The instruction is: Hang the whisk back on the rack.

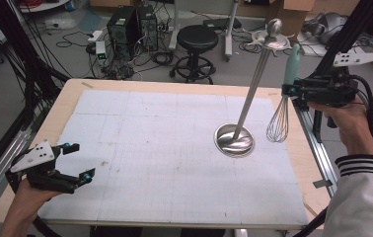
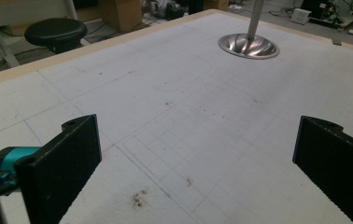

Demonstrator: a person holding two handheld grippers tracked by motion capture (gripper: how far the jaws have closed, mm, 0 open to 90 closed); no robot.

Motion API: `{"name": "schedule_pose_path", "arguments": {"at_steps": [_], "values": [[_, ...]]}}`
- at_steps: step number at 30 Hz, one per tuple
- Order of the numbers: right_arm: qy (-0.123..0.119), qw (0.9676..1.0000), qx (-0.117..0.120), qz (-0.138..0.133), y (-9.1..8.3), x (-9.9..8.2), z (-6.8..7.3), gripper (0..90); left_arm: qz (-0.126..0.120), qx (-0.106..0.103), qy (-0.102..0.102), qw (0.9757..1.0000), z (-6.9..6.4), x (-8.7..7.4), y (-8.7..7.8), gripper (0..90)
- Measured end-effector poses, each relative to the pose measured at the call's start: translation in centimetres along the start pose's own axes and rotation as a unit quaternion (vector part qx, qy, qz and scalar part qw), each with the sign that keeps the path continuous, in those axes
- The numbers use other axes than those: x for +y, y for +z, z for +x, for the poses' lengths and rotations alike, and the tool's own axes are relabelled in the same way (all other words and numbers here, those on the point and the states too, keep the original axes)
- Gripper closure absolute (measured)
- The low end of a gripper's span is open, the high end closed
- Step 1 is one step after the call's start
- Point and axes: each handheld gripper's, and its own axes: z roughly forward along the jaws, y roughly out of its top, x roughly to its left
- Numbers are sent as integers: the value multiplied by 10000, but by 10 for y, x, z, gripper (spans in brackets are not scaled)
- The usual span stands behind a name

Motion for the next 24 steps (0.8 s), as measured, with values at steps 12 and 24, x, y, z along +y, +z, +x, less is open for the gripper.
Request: {"name": "schedule_pose_path", "arguments": {"at_steps": [12,24], "values": [[-38,9999,-118,22,12,3,1,687,2,-18,17,10000,-1,0,0,17],[-19,9996,-299,13,15,4,2,600,-23,-17,10,10000,0,1,-1,17]]}}
